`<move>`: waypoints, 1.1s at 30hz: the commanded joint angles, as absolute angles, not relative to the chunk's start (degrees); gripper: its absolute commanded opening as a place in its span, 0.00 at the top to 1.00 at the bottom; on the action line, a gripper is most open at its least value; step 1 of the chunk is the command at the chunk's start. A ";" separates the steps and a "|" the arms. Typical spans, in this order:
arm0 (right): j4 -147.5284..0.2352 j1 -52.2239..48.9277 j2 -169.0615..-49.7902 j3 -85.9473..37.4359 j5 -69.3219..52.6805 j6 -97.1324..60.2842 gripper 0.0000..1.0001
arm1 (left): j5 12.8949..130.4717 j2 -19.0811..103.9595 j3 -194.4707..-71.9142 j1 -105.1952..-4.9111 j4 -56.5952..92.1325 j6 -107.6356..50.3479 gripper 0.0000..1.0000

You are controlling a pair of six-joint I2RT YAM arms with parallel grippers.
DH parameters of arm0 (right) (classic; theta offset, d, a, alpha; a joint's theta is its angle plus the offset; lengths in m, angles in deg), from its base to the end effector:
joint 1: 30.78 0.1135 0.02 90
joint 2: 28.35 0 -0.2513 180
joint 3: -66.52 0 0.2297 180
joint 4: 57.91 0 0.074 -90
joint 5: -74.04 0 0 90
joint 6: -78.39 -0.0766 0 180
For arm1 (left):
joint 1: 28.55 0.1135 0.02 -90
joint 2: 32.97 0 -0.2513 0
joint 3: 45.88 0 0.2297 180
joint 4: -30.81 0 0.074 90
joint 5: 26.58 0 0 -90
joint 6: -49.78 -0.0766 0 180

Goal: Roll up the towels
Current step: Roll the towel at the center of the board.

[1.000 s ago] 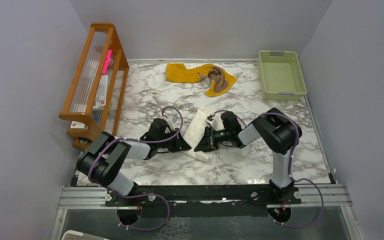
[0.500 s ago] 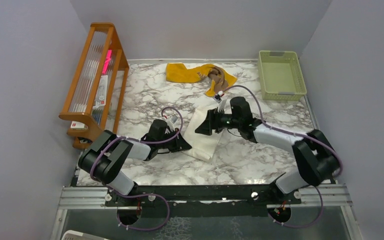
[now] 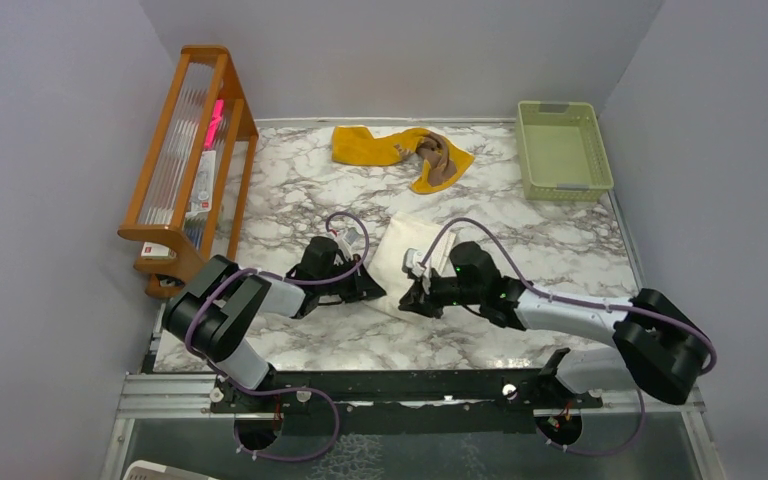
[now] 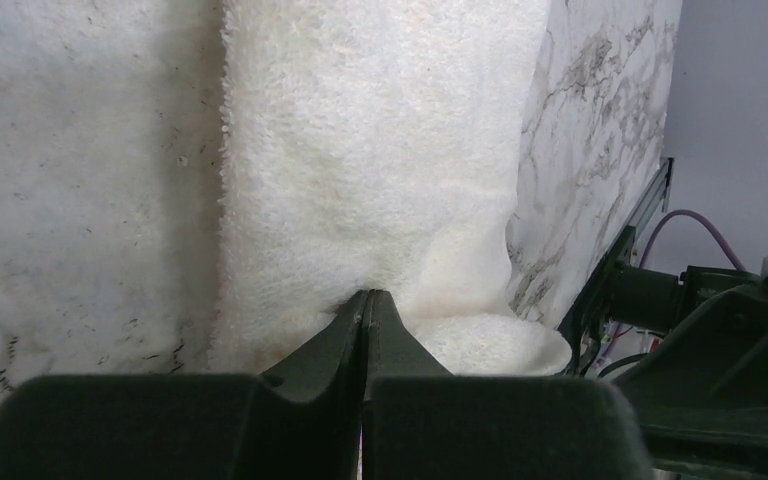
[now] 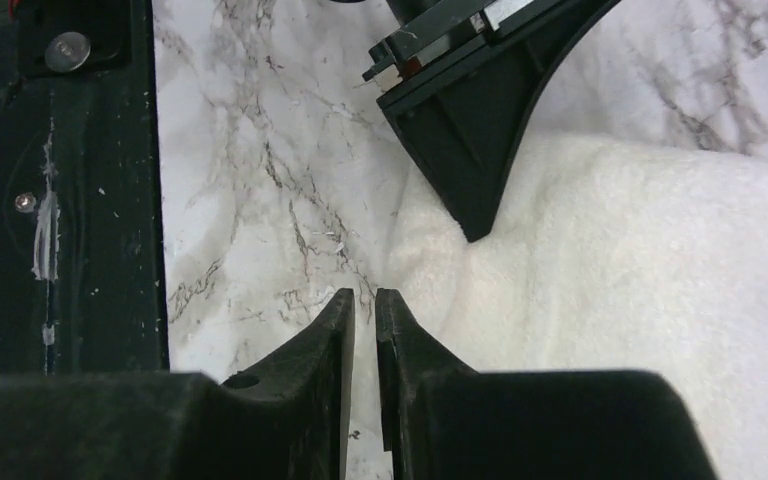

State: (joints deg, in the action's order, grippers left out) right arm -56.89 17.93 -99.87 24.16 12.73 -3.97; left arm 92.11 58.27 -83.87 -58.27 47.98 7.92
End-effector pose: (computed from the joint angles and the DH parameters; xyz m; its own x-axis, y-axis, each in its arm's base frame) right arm 0.1475 0.2237 0.1733 -0.1837 -0.3859 -0.9041 -0.9715 0.2114 0.1072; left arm 0.2223 -0.1693 0.0975 -0.9162 -0.2293 -0.3288 0.1342 0.5975 -0.7906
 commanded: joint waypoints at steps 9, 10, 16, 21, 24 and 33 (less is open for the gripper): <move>-66.87 18.88 -111.33 14.75 17.62 5.64 0.95 | 82.68 61.78 -81.07 -58.26 37.38 4.08 1.00; -67.66 18.88 -111.59 14.58 17.15 5.84 0.95 | 82.65 61.85 -81.02 -58.27 37.38 4.01 1.00; -73.09 18.84 -113.09 12.22 13.58 6.18 0.95 | 82.64 62.85 -81.23 -58.32 37.38 3.57 1.00; -80.50 18.88 -115.23 9.53 5.16 8.00 0.95 | 82.64 63.10 -81.54 -58.28 37.29 3.46 1.00; -83.18 18.83 -115.40 8.72 2.24 8.85 0.84 | 82.58 63.10 -81.59 -58.27 37.14 3.37 1.00; -83.53 19.96 -113.69 9.66 4.70 10.73 0.53 | 82.52 63.79 -82.03 -58.26 36.99 3.15 1.00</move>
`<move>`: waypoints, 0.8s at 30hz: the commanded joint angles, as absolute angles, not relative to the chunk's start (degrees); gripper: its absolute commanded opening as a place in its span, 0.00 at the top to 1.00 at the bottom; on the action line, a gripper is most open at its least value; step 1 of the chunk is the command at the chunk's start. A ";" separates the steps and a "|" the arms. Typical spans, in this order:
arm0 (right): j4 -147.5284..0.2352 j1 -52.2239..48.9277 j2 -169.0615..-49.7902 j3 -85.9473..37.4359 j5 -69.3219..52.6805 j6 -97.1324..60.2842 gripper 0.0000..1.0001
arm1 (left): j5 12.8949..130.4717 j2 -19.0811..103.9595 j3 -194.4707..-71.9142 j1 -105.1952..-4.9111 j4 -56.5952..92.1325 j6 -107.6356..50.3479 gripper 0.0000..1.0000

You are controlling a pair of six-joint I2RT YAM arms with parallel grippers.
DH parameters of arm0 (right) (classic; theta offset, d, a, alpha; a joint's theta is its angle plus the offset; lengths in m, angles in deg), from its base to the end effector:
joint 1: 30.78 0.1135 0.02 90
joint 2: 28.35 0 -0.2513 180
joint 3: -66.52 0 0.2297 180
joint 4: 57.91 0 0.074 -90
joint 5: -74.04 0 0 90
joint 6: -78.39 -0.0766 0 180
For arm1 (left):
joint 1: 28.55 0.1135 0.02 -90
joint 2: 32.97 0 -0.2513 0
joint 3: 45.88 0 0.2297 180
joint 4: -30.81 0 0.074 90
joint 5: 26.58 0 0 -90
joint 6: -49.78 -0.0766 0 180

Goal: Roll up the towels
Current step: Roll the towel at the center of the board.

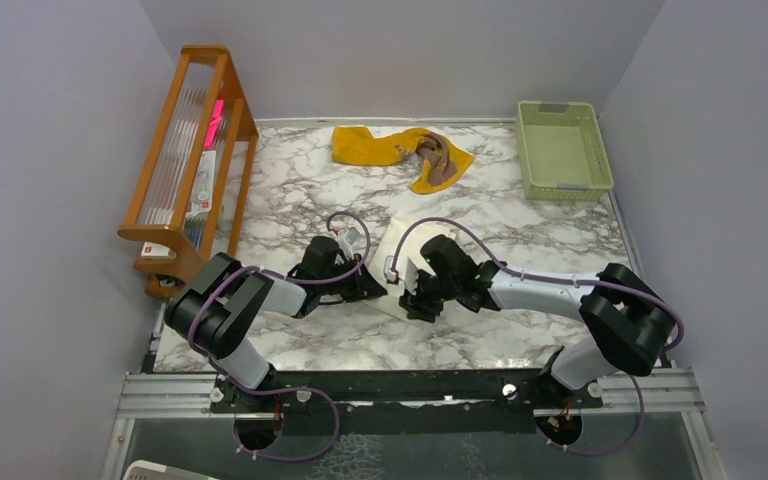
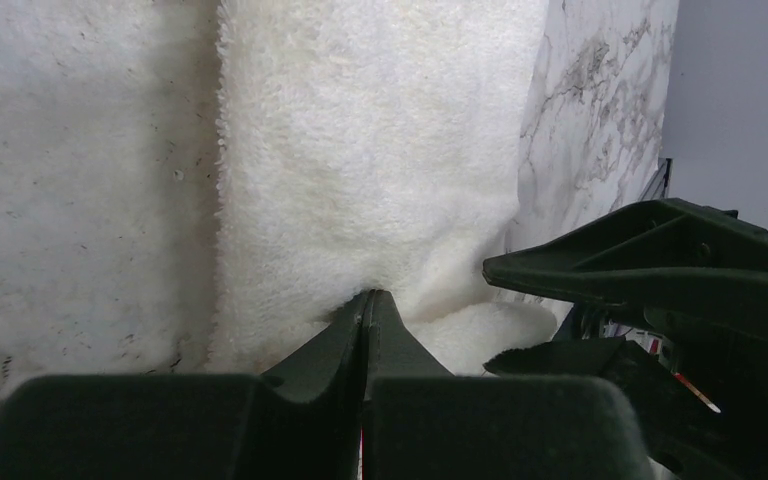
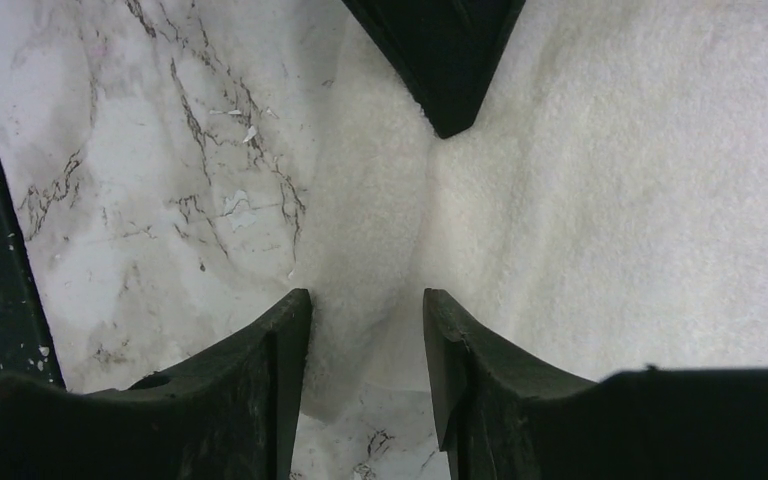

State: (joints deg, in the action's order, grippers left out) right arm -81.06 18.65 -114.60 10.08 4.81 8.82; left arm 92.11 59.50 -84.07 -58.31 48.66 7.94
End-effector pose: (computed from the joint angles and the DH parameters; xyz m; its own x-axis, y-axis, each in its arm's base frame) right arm 0.1684 0.2384 0.1338 -0.1901 -0.7238 -0.6633 -0.9770 0.2062 0.0550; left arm 0.2235 -0.1702 0.0942 -0.9181 -0.2279 -0.3243 0.1301 0.5997 -0.7896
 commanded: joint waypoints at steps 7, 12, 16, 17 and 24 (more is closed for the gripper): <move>-82.12 22.21 -114.02 9.84 2.82 10.30 0.53 | 82.54 64.15 -82.32 -58.26 36.94 3.11 1.00; -78.22 22.34 -107.25 10.74 -2.67 10.94 0.48 | 82.66 65.32 -82.47 -58.27 36.85 2.89 1.00; -74.22 24.79 -102.70 12.71 -5.42 12.86 0.31 | 82.82 66.40 -82.85 -58.27 36.86 2.77 1.00; -74.00 25.95 -102.48 13.11 -6.14 13.60 0.31 | 82.77 66.58 -82.97 -58.26 36.86 2.76 1.00; -77.25 31.51 -108.25 12.34 -9.03 16.00 0.39 | 82.93 66.88 -82.95 -58.31 36.85 2.49 1.00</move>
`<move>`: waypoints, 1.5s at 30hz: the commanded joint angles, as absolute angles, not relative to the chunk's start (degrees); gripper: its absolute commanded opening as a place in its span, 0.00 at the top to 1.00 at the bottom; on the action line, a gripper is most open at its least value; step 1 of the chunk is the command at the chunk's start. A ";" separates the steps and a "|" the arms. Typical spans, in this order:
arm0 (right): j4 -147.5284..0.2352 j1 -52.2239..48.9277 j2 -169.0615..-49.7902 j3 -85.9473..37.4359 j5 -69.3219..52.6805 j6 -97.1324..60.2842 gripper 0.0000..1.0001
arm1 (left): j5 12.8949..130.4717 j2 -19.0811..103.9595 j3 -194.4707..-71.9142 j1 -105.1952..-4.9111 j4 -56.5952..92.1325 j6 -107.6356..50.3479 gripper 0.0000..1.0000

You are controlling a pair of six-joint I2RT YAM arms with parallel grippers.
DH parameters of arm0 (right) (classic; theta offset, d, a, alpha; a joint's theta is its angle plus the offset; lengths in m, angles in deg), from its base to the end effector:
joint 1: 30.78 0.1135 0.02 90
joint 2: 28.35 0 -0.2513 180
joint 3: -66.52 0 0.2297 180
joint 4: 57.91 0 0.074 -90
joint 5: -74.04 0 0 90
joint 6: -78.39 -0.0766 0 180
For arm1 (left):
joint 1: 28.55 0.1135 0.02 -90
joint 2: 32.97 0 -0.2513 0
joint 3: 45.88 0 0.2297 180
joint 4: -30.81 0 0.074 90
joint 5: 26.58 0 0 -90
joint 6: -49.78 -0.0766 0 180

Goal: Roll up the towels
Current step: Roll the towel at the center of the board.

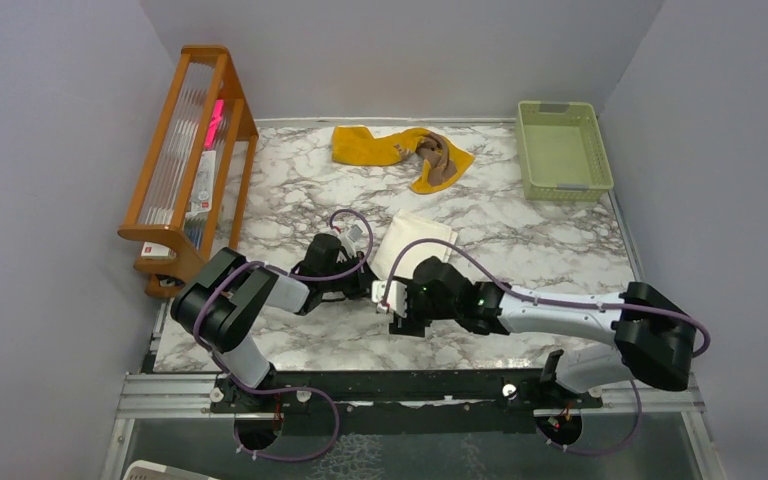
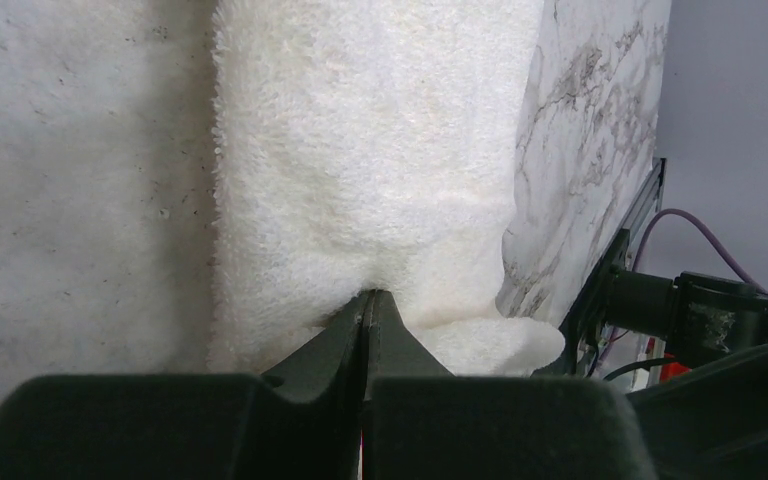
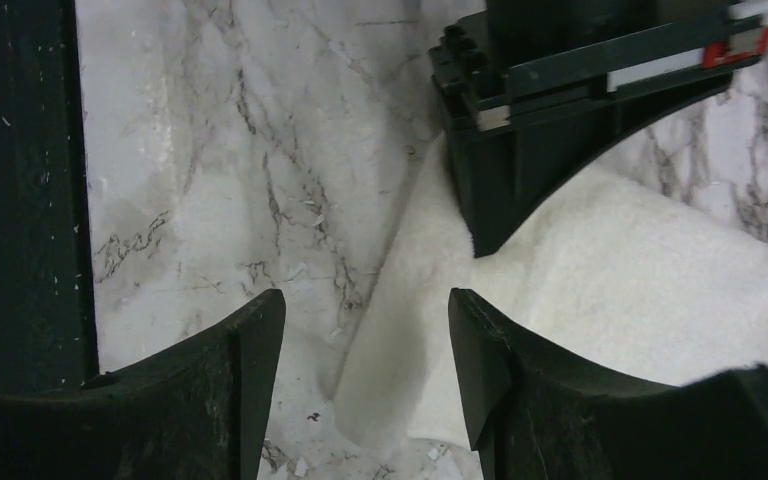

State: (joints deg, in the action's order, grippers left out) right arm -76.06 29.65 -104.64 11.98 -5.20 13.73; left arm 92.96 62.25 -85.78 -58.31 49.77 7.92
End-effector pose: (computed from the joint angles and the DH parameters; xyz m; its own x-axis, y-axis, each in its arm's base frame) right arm 0.1298 0.2578 0.1768 0.1099 -0.6584 -0.7446 -0.9716 0.0868 -0.2201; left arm 0.2302 -0.1752 0.0915 -0.9218 -0.2194 -0.3197 0.1349 0.5917 -0.7948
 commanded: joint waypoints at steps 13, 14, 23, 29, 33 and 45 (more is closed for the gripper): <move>-82.65 31.89 -114.43 10.25 -14.25 16.95 0.42 | 83.04 67.08 -83.17 -58.26 36.51 2.33 1.00; -82.90 31.87 -114.60 10.27 -14.36 16.95 0.42 | 83.07 67.06 -83.17 -58.26 36.50 2.25 1.00; -89.10 31.57 -121.20 6.55 -11.78 15.66 0.55 | 82.79 65.98 -84.28 -58.26 34.62 1.19 1.00; -92.77 30.39 -125.28 3.74 -10.32 13.97 0.80 | 80.92 62.60 -85.99 -58.27 30.24 -0.24 1.00; -93.88 29.41 -126.48 2.65 -10.45 12.54 0.99 | 79.01 58.82 -89.12 -57.97 24.72 -1.58 1.00; -79.35 23.04 -110.06 7.74 -2.86 -7.54 0.99 | 74.69 38.71 -104.94 -53.19 5.11 -4.57 1.00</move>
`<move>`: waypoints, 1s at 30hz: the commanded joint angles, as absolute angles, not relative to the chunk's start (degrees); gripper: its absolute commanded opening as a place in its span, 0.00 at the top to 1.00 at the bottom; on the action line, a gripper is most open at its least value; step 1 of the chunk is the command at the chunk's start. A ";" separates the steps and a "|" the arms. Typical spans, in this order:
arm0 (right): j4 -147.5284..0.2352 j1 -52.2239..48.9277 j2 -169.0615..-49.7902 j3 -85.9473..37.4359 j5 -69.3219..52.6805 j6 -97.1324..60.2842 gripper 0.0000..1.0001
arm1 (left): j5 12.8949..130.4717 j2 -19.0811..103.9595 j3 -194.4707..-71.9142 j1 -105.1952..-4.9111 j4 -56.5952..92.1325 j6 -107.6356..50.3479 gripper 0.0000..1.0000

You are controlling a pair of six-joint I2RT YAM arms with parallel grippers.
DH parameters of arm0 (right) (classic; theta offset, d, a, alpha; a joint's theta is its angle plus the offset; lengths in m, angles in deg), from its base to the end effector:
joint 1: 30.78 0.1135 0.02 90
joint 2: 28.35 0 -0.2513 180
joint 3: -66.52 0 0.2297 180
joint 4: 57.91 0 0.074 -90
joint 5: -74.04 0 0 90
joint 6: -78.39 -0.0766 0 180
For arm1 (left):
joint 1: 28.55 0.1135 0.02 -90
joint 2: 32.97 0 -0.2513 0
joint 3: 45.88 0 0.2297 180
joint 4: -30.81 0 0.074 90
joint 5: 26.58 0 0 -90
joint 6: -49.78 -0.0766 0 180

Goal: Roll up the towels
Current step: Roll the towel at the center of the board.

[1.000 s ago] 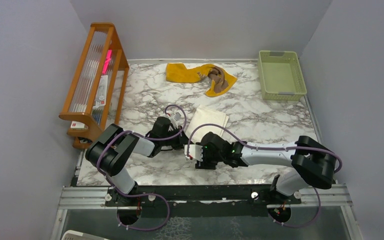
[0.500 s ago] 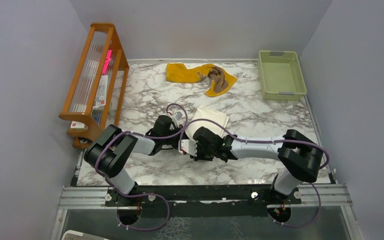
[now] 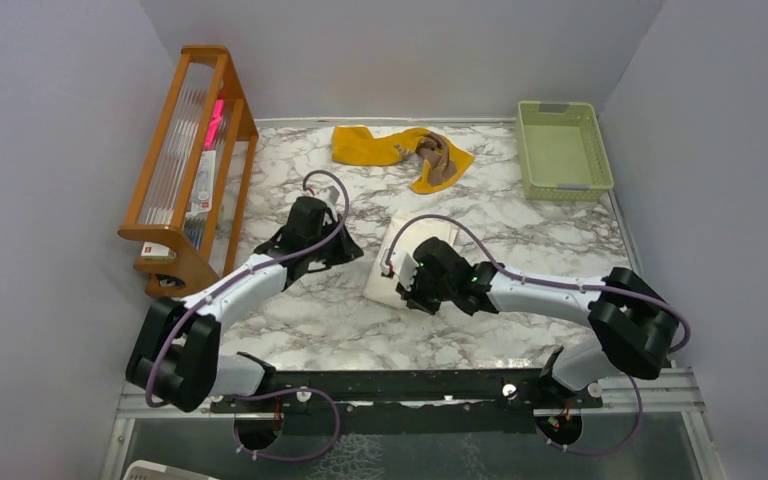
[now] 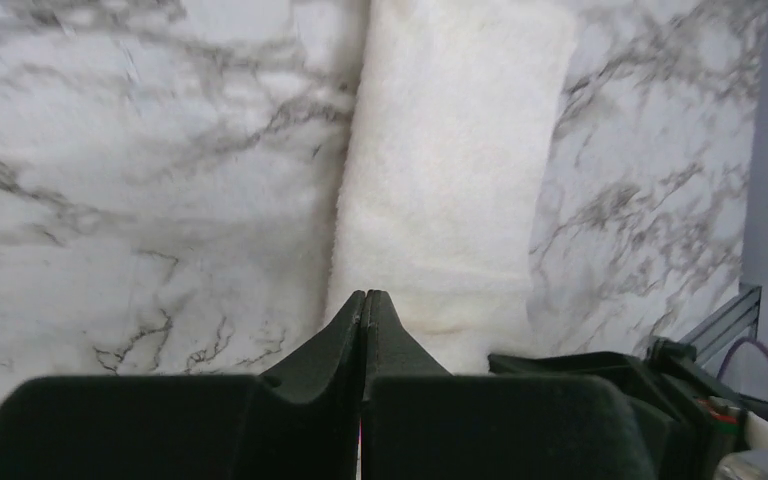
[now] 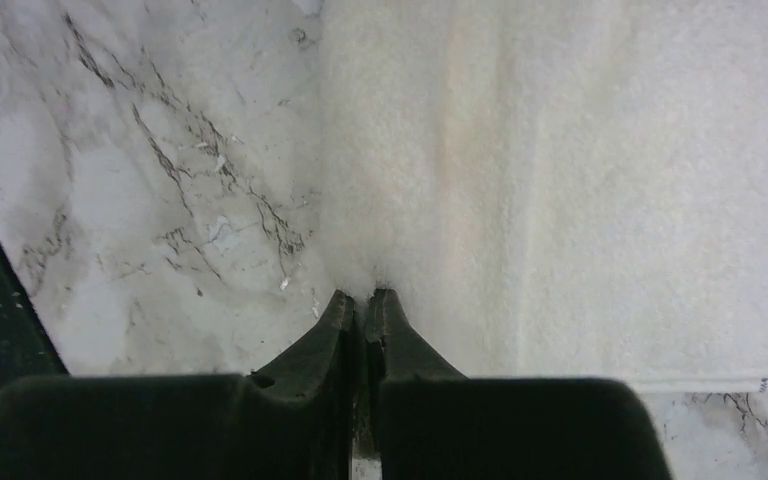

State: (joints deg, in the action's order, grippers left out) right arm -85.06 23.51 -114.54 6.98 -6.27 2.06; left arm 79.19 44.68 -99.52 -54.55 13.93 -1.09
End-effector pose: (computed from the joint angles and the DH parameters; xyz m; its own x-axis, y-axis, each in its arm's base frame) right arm 0.1628 0.2486 0.1406 -0.2548 -0.7536 -0.6060 -0.9454 0.3258 -0.0076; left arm 0.2495 -0.1449 0.1688 -0.8392 -0.2664 -0.4741 0.0992 0.7822 -0.6151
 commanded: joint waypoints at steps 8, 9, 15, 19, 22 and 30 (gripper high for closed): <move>-75.84 20.29 -106.46 7.36 1.66 -24.65 0.99 | 76.12 32.53 -104.80 -53.07 2.67 -6.31 1.00; -74.85 19.23 -106.20 7.90 3.41 -27.37 0.99 | 76.55 31.93 -104.33 -53.08 2.84 -6.18 1.00; -71.38 14.16 -108.88 9.83 13.60 -40.85 0.99 | 79.14 30.24 -102.69 -53.06 4.33 -5.31 1.00; -66.27 12.75 -111.57 11.91 19.11 -47.82 0.99 | 80.06 30.16 -102.60 -53.03 4.80 -5.28 1.00; -60.70 11.77 -113.38 13.96 22.99 -53.56 0.99 | 80.96 30.07 -102.16 -53.05 5.70 -5.04 1.00; -47.44 7.45 -120.33 20.60 27.81 -68.90 0.99 | 84.04 30.23 -98.35 -53.10 10.16 -2.14 1.00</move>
